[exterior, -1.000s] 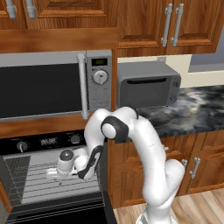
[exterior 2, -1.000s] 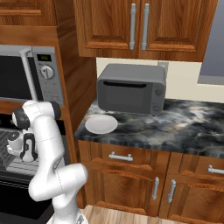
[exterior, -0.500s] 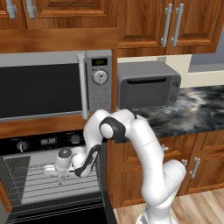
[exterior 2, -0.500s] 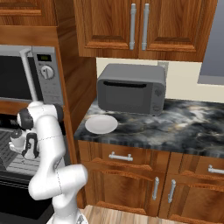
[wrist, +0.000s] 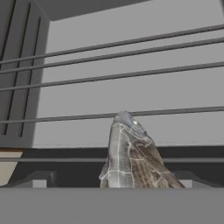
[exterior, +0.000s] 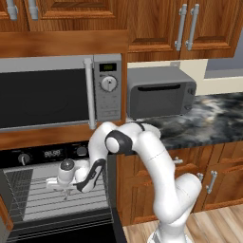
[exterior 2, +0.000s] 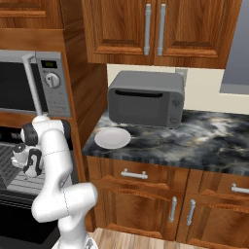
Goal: Take the fish from the oven and place it on the plate on the counter.
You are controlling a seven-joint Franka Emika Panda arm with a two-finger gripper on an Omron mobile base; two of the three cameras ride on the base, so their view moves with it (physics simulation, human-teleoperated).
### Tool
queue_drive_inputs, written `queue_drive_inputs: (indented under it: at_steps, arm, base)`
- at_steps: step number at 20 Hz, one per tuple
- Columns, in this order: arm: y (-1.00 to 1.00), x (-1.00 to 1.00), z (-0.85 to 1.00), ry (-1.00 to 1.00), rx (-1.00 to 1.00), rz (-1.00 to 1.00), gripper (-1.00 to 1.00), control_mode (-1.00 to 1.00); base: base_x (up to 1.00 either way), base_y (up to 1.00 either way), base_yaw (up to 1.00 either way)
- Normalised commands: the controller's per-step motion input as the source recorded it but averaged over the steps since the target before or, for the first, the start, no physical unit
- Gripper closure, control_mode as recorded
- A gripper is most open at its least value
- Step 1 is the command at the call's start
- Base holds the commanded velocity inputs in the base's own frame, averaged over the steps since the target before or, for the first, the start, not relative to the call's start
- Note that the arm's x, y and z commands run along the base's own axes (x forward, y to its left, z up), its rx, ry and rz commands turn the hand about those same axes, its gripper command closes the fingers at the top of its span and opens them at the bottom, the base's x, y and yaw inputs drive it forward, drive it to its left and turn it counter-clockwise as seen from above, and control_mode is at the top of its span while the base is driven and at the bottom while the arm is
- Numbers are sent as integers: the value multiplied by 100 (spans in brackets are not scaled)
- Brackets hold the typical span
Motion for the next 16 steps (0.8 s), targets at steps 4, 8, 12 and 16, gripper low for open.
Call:
queue_drive_inputs:
  at_steps: [4, 8, 12, 16]
  arm:
    - [0, -17, -10, 0, 0, 1, -100, -100]
    - [0, -26, 0, 0, 0, 1, -100, -100]
    - [0, -26, -2, 8, 0, 0, -100, -100]
    - [0, -11, -40, 13, -1, 0, -100, -100]
  base:
    - [0, 0, 0]
    - [0, 0, 0]
    - [0, 0, 0]
    - [0, 0, 0]
